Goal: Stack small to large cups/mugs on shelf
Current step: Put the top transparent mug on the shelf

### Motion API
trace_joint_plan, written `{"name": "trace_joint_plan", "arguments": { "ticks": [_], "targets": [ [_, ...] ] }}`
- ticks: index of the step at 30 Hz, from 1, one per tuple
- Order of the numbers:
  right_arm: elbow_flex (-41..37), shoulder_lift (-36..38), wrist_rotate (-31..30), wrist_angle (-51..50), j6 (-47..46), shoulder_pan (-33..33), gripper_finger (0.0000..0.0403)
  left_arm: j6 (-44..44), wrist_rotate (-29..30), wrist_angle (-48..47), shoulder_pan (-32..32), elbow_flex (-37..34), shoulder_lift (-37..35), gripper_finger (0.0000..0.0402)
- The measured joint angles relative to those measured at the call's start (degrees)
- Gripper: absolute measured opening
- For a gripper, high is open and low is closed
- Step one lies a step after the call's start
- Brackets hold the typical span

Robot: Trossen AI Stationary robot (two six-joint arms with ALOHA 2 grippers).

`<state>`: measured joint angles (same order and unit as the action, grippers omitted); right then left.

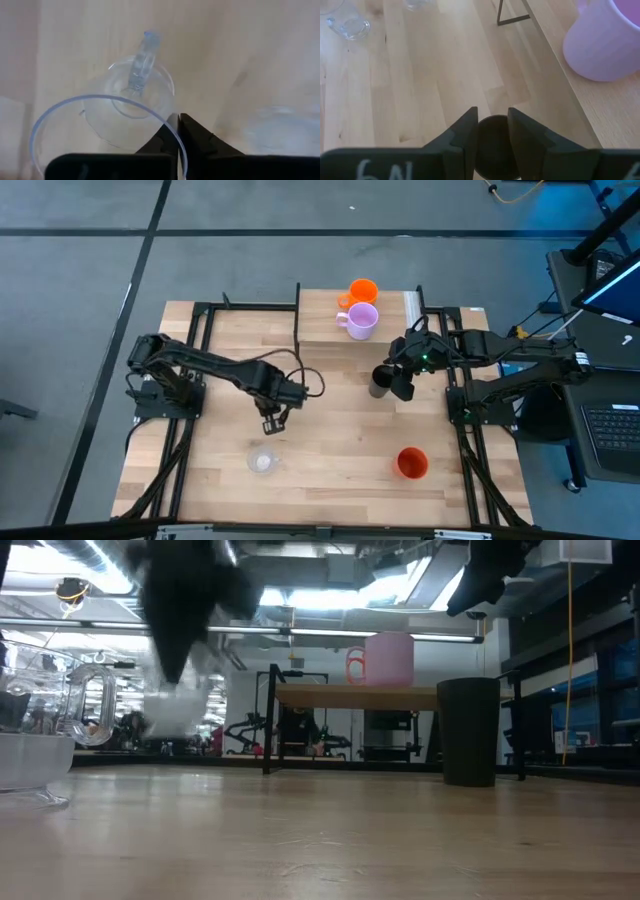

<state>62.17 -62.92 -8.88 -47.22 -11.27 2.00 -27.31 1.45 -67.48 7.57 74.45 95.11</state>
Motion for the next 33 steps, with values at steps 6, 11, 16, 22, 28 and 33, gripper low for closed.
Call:
{"name": "trace_joint_plan", "arguments": {
  "ticks": [6, 11, 16, 22, 28, 33],
  "targets": [
    [0.00, -0.02, 0.00, 0.02, 0.32, 0.02, 0.0108, 0.47, 7.43, -7.03, -4.41, 22.43, 0.00, 0.0002],
    [0.00, -0.02, 0.00, 0.04, 0.37, 0.02, 0.0108, 7.66, 10.01, -8.56, -16.45, 39.12, 0.87, 0.0001],
    [0.00, -0.02, 0.00, 0.04, 0.37, 0.02, 0.0108, 14.41, 2.00, -9.02, -30.39, 46.27, 6.12, 0.0001],
    [0.02, -0.02, 0.00, 0.02, 1.01, 0.02, 0.0108, 21.98, -2.31, -11.92, -38.76, 54.80, 16.60, 0.0000],
    [0.02, -0.02, 0.00, 0.00, 1.01, 0.02, 0.0108, 24.96, -6.44, -13.45, -41.30, 59.19, 23.18, 0.0000],
    [0.02, -0.02, -0.02, -0.29, 1.03, 0.02, 0.0108, 26.24, -6.42, -14.37, -41.21, 59.17, 25.56, 0.0000]
  ]
}}
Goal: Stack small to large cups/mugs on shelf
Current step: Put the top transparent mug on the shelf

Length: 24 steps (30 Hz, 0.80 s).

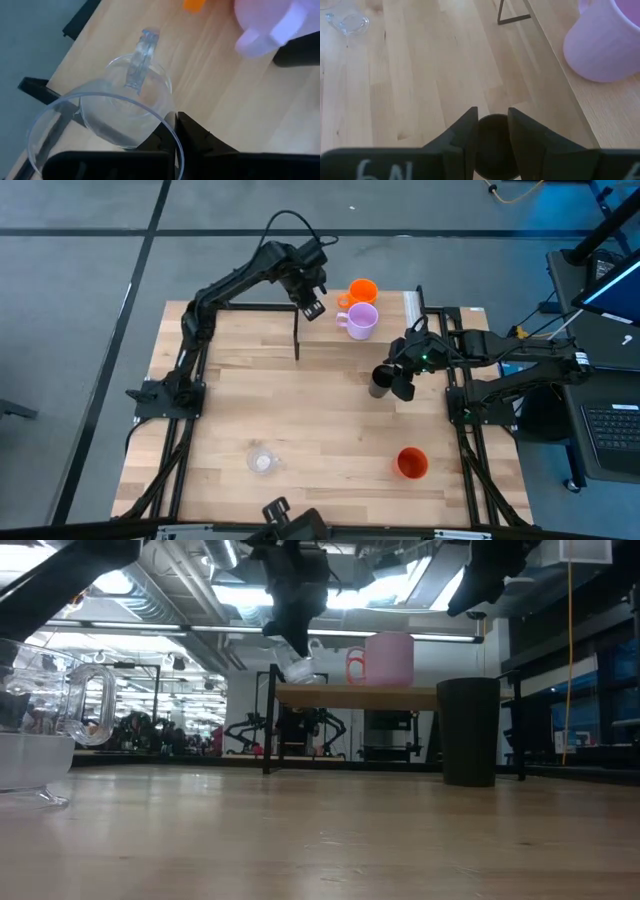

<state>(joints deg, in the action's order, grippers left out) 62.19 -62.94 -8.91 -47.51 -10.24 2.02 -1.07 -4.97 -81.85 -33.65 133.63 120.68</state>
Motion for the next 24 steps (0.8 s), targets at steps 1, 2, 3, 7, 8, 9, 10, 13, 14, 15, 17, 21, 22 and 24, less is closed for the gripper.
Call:
{"name": "trace_joint_plan", "arguments": {
  "ticks": [1, 2, 3, 7, 8, 9, 10, 13, 14, 15, 17, 21, 22, 24],
  "targets": [
    [0.00, 0.00, 0.02, -0.02, 0.00, 0.00, 0.0108, 0.27, 0.04, 0.44, 0.11, 0.15, 0.29, 0.0000],
    [0.00, 0.00, 0.00, -0.02, 0.00, 0.00, 0.0108, 0.38, 0.17, 0.70, 0.26, 0.26, 0.48, 0.0000],
    [0.00, 0.00, 0.00, -0.06, 0.00, 0.00, 0.0108, 0.38, 0.49, 0.73, 0.41, 0.35, 0.59, 0.0000],
    [0.00, 0.00, 0.02, -0.06, 0.00, 0.00, 0.0108, 0.36, 1.13, 0.98, 0.59, 0.37, 1.04, 0.0000],
    [0.00, 0.00, 0.02, -0.06, 0.00, 0.00, 0.0108, 0.36, 1.14, 1.18, 0.59, 0.37, 1.20, 0.0000],
    [0.00, 0.00, 0.02, -0.06, 0.05, 0.00, 0.0108, 0.36, 1.15, 1.32, 0.59, 0.37, 1.31, 0.0000],
    [0.00, 0.00, 0.02, -0.09, 0.09, 0.00, 0.0108, 0.36, 1.18, 1.34, 0.56, 0.37, 1.34, 0.0001],
    [0.00, -0.02, 0.02, -0.15, 0.13, 0.00, 0.0108, 0.34, 1.20, 1.34, 0.54, 0.37, 1.32, 0.0010],
    [0.00, -0.01, 0.02, -0.19, 0.19, 0.00, 0.0108, 0.34, 1.21, 1.34, 0.54, 0.37, 1.32, 0.0015],
    [0.00, -0.02, 0.02, -0.20, 0.20, 0.00, 0.0108, 0.34, 1.22, 1.34, 0.54, 0.37, 1.32, 0.0020],
    [0.00, -0.01, 0.02, -0.28, 0.22, 0.00, 0.0108, 0.34, 1.22, 1.34, 0.54, 0.37, 1.32, 0.0029],
    [0.00, -0.02, 0.02, -0.69, 0.22, 0.00, 0.0108, 0.31, 1.26, 1.50, 0.54, 0.37, 1.32, 0.0044],
    [0.00, -0.02, 0.02, -0.72, 0.22, 0.00, 0.0108, 0.31, 1.30, 1.74, 0.54, 0.37, 1.32, 0.0047],
    [0.00, 0.00, 0.02, -0.75, 0.22, 0.00, 0.0108, 0.23, 1.34, 2.13, 0.69, 0.37, 1.32, 0.0053]
  ]
}}
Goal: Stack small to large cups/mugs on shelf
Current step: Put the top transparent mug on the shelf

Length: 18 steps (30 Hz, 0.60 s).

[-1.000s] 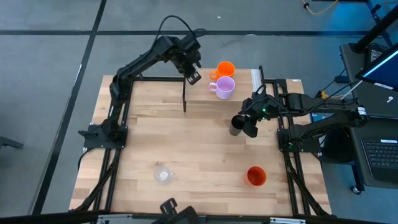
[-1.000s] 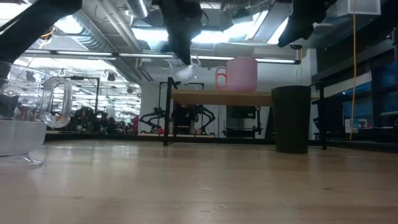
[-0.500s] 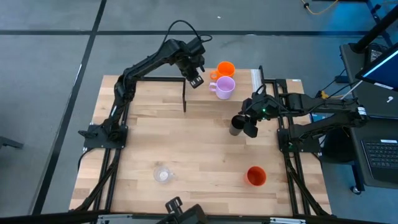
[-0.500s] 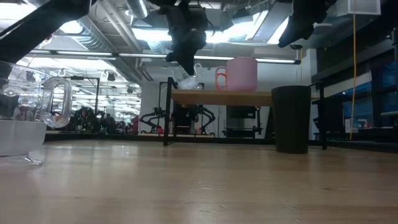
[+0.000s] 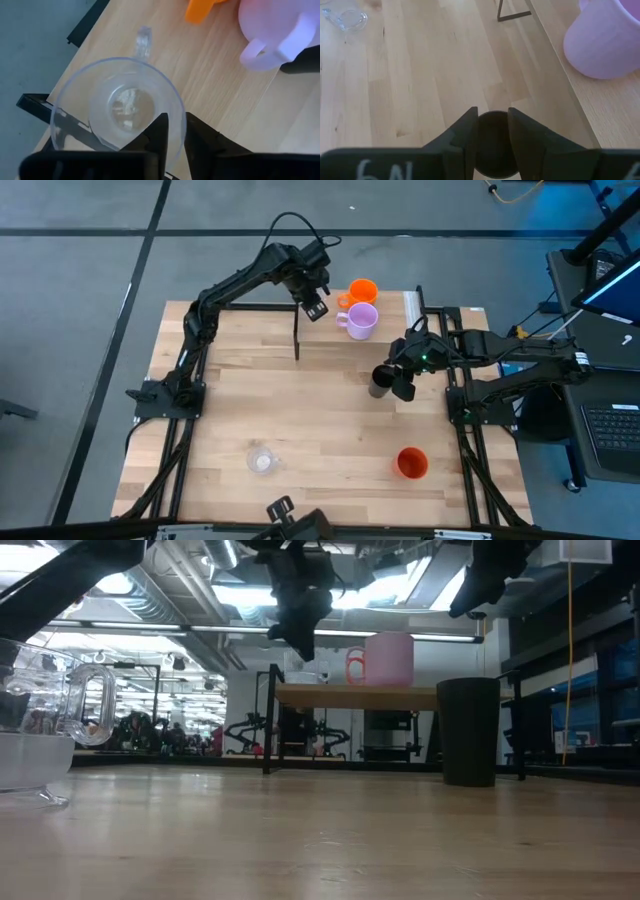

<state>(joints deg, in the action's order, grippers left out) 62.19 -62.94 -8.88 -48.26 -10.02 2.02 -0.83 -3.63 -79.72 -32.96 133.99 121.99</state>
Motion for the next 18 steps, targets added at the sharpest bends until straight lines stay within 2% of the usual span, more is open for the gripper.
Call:
{"name": "trace_joint_plan", "arguments": {
  "ticks": [13, 18],
  "targets": [
    [0.00, -0.02, 0.02, -0.84, 0.02, 0.00, 0.0108, -0.01, 2.69, 2.68, 1.10, 0.52, -0.02, 0.0127],
    [0.00, -0.01, 0.04, -0.99, 0.01, 0.00, 0.0108, 1.24, 3.46, 3.26, 1.03, 0.96, -2.05, 0.0135]
  ]
}}
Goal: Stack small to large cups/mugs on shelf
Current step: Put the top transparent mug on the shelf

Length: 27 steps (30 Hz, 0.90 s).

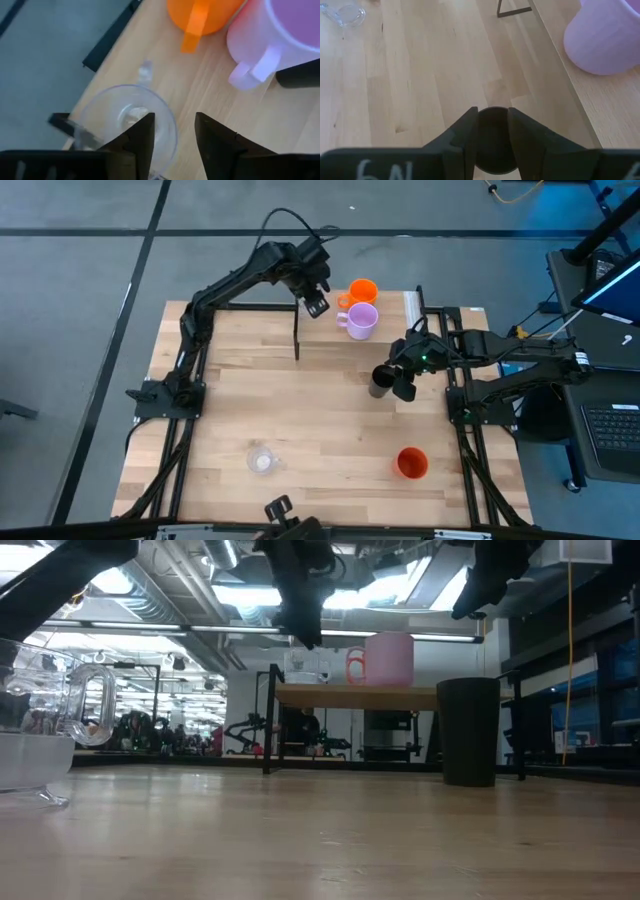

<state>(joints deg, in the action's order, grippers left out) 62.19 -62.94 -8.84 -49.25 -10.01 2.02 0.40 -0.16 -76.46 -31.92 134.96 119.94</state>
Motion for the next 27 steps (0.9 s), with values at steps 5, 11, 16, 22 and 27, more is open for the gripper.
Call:
{"name": "trace_joint_plan", "arguments": {
  "ticks": [5, 11, 16, 22, 27],
  "targets": [
    [0.02, -0.02, -0.02, 0.04, -0.01, 0.00, 0.0108, 0.31, 0.17, -0.36, -0.09, 0.00, -4.56, 0.0134],
    [0.02, -0.02, 0.00, 0.02, -0.03, 0.00, 0.0108, 0.42, 4.01, -14.59, -0.35, -0.03, -7.74, 0.0132],
    [0.02, -0.02, -0.01, 0.06, -0.09, 0.00, 0.0108, -0.91, 3.65, -13.54, -0.45, -1.48, -7.01, 0.0134],
    [0.02, -0.02, 1.38, 0.07, -0.14, -0.01, 0.0108, 0.72, 3.61, -11.68, -0.92, -7.60, -5.68, 0.0132],
    [0.02, -0.02, 1.38, 0.11, -0.07, 0.00, 0.0108, 0.85, 4.11, -7.57, -1.18, -14.72, -5.44, 0.0131]
  ]
}}
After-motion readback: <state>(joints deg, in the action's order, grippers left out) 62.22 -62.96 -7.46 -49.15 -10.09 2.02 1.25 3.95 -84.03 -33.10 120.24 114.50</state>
